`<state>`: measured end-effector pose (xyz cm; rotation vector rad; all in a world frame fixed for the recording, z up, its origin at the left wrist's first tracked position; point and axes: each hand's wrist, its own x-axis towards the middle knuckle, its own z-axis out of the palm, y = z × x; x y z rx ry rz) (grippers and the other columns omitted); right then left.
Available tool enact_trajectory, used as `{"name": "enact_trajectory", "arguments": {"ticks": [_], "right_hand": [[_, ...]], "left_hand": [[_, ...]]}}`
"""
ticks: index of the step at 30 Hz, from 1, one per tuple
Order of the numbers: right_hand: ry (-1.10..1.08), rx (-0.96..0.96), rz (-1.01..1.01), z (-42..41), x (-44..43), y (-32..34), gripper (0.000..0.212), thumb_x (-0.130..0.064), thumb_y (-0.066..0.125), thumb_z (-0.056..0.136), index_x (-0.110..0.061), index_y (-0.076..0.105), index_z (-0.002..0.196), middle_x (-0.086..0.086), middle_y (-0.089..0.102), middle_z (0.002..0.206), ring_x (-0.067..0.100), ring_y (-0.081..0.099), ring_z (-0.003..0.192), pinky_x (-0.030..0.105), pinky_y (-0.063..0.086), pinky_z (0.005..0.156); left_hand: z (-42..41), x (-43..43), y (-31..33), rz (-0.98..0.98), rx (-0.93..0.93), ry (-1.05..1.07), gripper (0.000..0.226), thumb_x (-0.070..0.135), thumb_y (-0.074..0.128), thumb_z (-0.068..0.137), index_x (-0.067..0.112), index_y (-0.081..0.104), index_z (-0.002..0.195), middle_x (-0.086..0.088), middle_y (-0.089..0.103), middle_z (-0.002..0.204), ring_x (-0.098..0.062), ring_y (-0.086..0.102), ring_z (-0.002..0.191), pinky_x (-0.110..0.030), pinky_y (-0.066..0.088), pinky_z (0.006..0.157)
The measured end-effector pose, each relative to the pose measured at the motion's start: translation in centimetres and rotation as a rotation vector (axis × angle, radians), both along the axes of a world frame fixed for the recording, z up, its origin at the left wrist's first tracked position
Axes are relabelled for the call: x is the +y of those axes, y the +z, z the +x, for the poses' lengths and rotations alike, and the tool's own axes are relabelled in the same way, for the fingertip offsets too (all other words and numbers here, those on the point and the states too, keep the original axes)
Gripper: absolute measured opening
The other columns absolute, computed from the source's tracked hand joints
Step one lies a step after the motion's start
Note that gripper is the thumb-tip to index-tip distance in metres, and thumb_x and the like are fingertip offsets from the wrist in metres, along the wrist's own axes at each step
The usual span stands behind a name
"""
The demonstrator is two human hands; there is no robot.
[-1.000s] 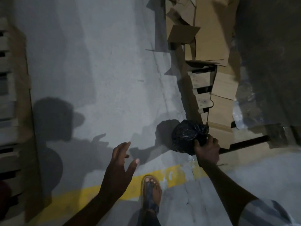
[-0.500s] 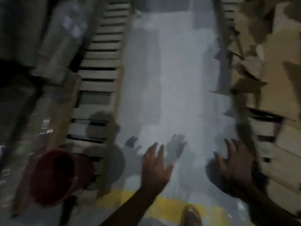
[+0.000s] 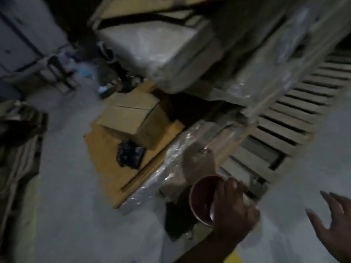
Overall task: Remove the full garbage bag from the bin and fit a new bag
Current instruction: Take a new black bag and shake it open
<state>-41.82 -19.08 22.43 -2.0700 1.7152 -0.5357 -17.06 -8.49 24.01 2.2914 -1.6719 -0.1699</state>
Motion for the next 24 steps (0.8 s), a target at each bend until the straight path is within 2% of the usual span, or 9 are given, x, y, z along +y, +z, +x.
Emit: {"name": "enact_trajectory", "arguments": {"ticks": [2,4,6,9,11,15,17,19,24], "right_hand": [[0.149,-0.014,0.009,6.6,0.2,2.6,0.083,-0.058,0.05,0.083,0.008,0.065,0.131,0.036,0.062,0.128,0.055,0.059,0.118,0.066,0.049,0.097],[0.194,-0.008,-0.105,12.0,0.6,4.7,0.081,-0.057,0.049,0.082,0.007,0.066,0.13,0.035,0.063,0.127,0.054,0.061,0.116,0.065,0.052,0.093],[0.247,-0.027,-0.182,17.1,1.8,6.1,0.077,-0.055,0.049,0.081,0.003,0.066,0.13,0.031,0.063,0.125,0.052,0.06,0.115,0.061,0.052,0.091],[0.361,-0.015,-0.212,24.1,4.1,6.7,0.076,-0.057,0.049,0.083,0.001,0.064,0.131,0.028,0.062,0.123,0.048,0.059,0.114,0.059,0.052,0.092],[0.467,-0.013,-0.201,28.1,5.6,7.2,0.075,-0.059,0.048,0.087,-0.004,0.06,0.137,0.024,0.061,0.131,0.044,0.056,0.123,0.057,0.049,0.1],[0.601,-0.046,-0.152,35.9,9.4,8.7,0.067,-0.06,0.046,0.091,-0.023,0.046,0.147,0.009,0.051,0.148,0.03,0.046,0.139,0.054,0.042,0.114],[0.656,-0.056,-0.156,39.7,10.6,9.2,0.065,-0.058,0.05,0.091,-0.025,0.044,0.147,0.008,0.051,0.149,0.027,0.045,0.14,0.052,0.042,0.114],[0.685,-0.078,-0.149,43.0,11.5,9.2,0.065,-0.056,0.056,0.092,-0.027,0.042,0.148,0.005,0.05,0.15,0.026,0.044,0.141,0.053,0.043,0.113],[0.709,-0.08,-0.105,48.6,13.0,7.9,0.068,-0.065,0.05,0.094,-0.033,0.036,0.151,0.002,0.045,0.154,0.024,0.039,0.145,0.054,0.041,0.115]], "left_hand": [[4.3,1.1,3.3,0.004,0.026,0.085,0.071,0.062,0.059,0.088,0.021,0.059,0.145,-0.008,0.055,0.153,-0.03,0.053,0.14,-0.044,0.046,0.116],[8.7,3.3,4.7,0.029,0.042,0.169,0.076,0.065,0.048,0.095,0.023,0.042,0.158,-0.006,0.034,0.169,-0.03,0.03,0.156,-0.046,0.025,0.128],[12.4,5.7,5.9,0.017,0.045,0.226,0.079,0.067,0.039,0.1,0.022,0.029,0.165,-0.006,0.022,0.174,-0.028,0.015,0.162,-0.046,0.009,0.132],[17.5,9.4,6.7,-0.054,0.083,0.265,0.074,0.069,0.034,0.103,0.026,0.029,0.163,-0.001,0.024,0.172,-0.025,0.018,0.16,-0.049,0.014,0.131],[20.4,11.7,7.0,-0.089,0.085,0.307,0.071,0.071,0.033,0.103,0.03,0.03,0.161,0.001,0.027,0.169,-0.022,0.02,0.157,-0.048,0.017,0.13],[25.4,15.5,7.3,-0.084,-0.025,0.412,0.067,0.066,0.047,0.096,0.028,0.043,0.152,-0.004,0.043,0.159,-0.026,0.035,0.146,-0.047,0.04,0.116],[27.8,16.8,7.2,-0.008,0.047,0.474,0.077,0.071,0.041,0.095,0.028,0.036,0.158,-0.005,0.031,0.168,-0.027,0.027,0.155,-0.052,0.033,0.125],[29.9,17.9,6.9,-0.001,0.085,0.492,0.08,0.072,0.036,0.096,0.027,0.029,0.162,-0.003,0.023,0.171,-0.026,0.02,0.158,-0.049,0.023,0.129],[33.2,19.2,5.8,-0.012,0.055,0.522,0.074,0.066,0.042,0.099,0.022,0.036,0.159,-0.007,0.028,0.168,-0.028,0.026,0.155,-0.047,0.024,0.125]]}}
